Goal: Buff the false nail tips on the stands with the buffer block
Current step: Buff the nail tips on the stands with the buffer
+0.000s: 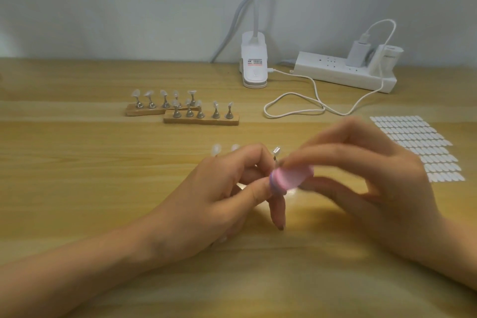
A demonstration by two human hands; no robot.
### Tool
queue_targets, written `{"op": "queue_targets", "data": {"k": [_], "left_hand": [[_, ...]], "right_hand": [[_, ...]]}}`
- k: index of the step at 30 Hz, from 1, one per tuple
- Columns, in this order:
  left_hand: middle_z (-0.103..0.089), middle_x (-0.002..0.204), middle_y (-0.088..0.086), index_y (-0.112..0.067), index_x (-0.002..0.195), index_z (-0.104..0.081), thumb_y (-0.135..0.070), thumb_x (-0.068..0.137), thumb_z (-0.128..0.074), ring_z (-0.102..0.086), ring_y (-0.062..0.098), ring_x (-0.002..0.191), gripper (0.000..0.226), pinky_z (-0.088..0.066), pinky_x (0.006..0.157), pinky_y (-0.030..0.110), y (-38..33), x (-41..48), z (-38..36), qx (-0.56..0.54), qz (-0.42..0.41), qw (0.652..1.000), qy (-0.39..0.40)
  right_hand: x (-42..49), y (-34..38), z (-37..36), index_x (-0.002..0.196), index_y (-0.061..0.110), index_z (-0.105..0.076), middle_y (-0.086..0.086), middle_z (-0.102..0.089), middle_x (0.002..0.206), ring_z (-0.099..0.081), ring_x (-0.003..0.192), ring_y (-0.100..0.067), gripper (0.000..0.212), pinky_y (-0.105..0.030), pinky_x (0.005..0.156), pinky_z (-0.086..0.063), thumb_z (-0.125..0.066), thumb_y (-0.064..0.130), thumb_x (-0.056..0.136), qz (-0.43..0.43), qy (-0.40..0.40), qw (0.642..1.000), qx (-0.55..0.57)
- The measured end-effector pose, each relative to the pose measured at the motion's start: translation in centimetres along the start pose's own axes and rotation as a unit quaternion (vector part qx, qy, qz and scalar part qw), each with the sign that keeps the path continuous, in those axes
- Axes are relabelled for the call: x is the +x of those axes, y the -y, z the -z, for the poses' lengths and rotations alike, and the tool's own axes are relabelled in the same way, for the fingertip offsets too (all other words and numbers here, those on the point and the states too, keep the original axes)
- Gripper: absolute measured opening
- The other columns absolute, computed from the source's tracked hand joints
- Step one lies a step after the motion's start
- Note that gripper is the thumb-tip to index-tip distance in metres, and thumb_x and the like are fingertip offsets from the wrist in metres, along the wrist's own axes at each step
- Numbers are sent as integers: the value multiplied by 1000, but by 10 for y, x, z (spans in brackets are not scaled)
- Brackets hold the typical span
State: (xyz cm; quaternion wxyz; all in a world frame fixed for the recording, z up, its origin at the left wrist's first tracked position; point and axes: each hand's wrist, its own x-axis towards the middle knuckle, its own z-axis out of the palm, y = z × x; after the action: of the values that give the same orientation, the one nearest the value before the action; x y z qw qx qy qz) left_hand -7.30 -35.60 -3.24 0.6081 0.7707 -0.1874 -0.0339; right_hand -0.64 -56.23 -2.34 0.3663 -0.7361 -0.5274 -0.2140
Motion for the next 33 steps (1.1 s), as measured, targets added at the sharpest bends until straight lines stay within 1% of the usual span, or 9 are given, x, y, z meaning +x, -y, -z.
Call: {"op": "queue_targets", "data": {"k": [2,5,8,12,16,20,23,29,33], "left_hand": [[-72,75,0,-14,88,-52,-22,98,-54,-35,3,31,13,-28,38,10,0,0,0,-1,3,1000,8],[-72,75,2,-14,88,-52,-24,98,-54,-34,5,30,14,-27,37,11,1,0,2,-20,9,1000,3],[-73,76,2,-16,89,-53,-33,95,-55,-35,4,31,18,-28,37,11,1,0,1,-28,11,999,18],[-72,76,3,-17,88,-53,-25,97,-55,-34,6,30,13,-28,37,10,4,1,3,-38,17,999,10],[-73,75,1,-20,87,-55,-31,93,-54,-37,1,32,13,-29,38,9,1,1,2,-32,15,999,17],[-73,76,3,-17,86,-54,-28,97,-56,-35,2,31,15,-28,38,9,1,2,2,-36,12,999,6],[-73,76,2,-11,89,-55,-30,97,-58,-36,1,32,21,-29,39,8,2,2,1,-30,8,999,10],[-73,77,1,-16,87,-55,-29,95,-55,-35,1,33,15,-28,38,8,1,0,1,-34,0,999,24],[-73,77,2,-17,88,-56,-20,99,-53,-35,3,32,11,-29,38,9,3,0,2,-30,4,999,12]], "right_hand": [[-1,0,0,110,24,-64,2,-60,100,-59,93,-3,19,-13,86,-45,-65,21,91,10,10,1000,-6],[1,-2,2,109,24,-63,2,-59,97,-59,92,-3,20,-13,85,-45,-65,20,90,-19,-9,1000,-8],[-2,2,-1,107,25,-68,2,-60,97,-60,91,-4,17,-12,86,-45,-65,22,90,1,13,1000,4],[1,0,1,106,27,-64,3,-60,95,-59,89,-5,18,-9,85,-43,-65,23,88,-28,-4,1000,-11],[-1,6,-2,105,27,-68,1,-61,92,-59,87,-3,15,-10,86,-44,-64,25,91,6,22,1000,3],[2,0,2,106,24,-64,-3,-60,91,-58,87,-7,17,-13,83,-46,-64,21,89,-23,-2,1000,-14],[-1,-1,-1,107,24,-66,-2,-61,91,-58,89,-3,17,-10,85,-44,-65,21,89,5,7,1000,-17],[1,-12,0,108,25,-63,0,-59,97,-60,90,-11,18,-21,84,-49,-65,20,90,-34,-2,999,9],[-1,-12,2,110,27,-62,-1,-60,96,-61,91,-15,21,-27,83,-50,-65,22,90,-50,-11,998,22]]}}
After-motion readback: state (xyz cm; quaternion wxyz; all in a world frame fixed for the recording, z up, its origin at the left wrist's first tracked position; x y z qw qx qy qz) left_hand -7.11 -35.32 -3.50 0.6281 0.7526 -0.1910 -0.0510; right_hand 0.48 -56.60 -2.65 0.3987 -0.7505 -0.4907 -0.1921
